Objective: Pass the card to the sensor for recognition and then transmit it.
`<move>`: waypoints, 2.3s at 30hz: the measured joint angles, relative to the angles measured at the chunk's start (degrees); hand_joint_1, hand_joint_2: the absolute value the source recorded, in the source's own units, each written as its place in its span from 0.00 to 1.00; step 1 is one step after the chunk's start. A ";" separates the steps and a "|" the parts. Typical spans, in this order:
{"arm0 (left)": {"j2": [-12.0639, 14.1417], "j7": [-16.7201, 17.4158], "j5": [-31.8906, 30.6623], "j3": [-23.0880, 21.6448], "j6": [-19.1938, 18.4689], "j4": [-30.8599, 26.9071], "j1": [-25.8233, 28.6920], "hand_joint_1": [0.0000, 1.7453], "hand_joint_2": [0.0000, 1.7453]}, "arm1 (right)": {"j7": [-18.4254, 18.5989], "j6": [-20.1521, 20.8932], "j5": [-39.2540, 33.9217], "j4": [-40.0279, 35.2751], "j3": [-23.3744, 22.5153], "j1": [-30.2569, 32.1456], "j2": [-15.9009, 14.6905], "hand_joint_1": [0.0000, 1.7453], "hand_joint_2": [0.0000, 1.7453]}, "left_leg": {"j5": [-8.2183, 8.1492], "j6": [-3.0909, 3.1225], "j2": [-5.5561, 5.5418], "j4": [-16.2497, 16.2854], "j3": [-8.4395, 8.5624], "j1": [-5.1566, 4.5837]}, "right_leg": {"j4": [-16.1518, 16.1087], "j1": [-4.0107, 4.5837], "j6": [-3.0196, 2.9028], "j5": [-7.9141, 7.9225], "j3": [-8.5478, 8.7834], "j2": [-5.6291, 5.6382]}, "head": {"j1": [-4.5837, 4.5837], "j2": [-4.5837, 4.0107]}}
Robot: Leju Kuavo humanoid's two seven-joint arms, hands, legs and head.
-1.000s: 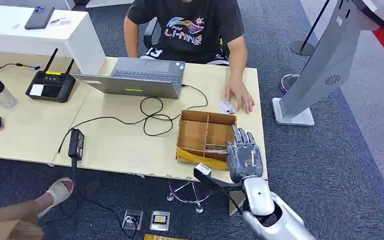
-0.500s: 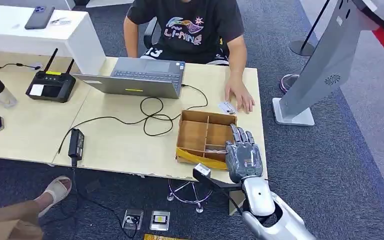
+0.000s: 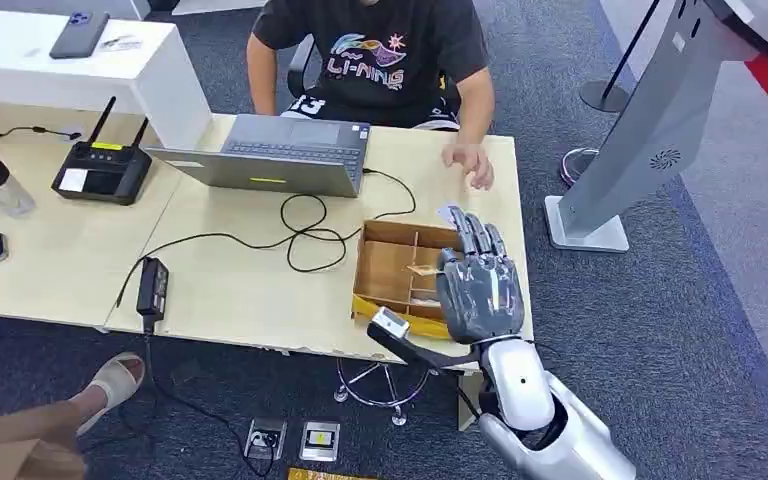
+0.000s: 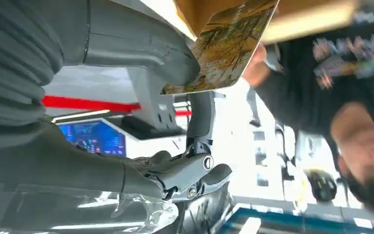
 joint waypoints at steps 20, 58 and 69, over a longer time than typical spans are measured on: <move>0.00 2.23 -1.75 0.00 0.00 0.04 0.01 0.00 1.00 | -2.27 -5.07 1.86 -9.39 0.28 -9.53 3.32 1.00 1.00 | 0.02 -0.02 0.00 -0.01 -0.02 0.02 | 0.02 0.02 0.00 0.00 0.02 -0.02 | 0.02 0.00; 0.22 3.41 2.47 0.00 0.00 2.38 -0.05 0.00 1.00 | 1.38 -8.61 4.79 40.20 3.28 -28.17 20.81 0.00 1.00 | 0.08 -0.01 -0.05 -0.01 -0.07 0.05 | 0.05 0.06 -0.01 0.00 -0.01 -0.07 | 0.02 0.00; -1.42 7.44 -0.41 0.00 0.00 1.20 -0.01 0.00 1.00 | 2.67 -9.51 8.44 45.93 5.09 -28.74 23.41 0.00 1.00 | 0.08 -0.01 -0.02 0.00 -0.06 0.04 | 0.04 0.04 -0.01 0.00 -0.04 -0.01 | 0.02 0.00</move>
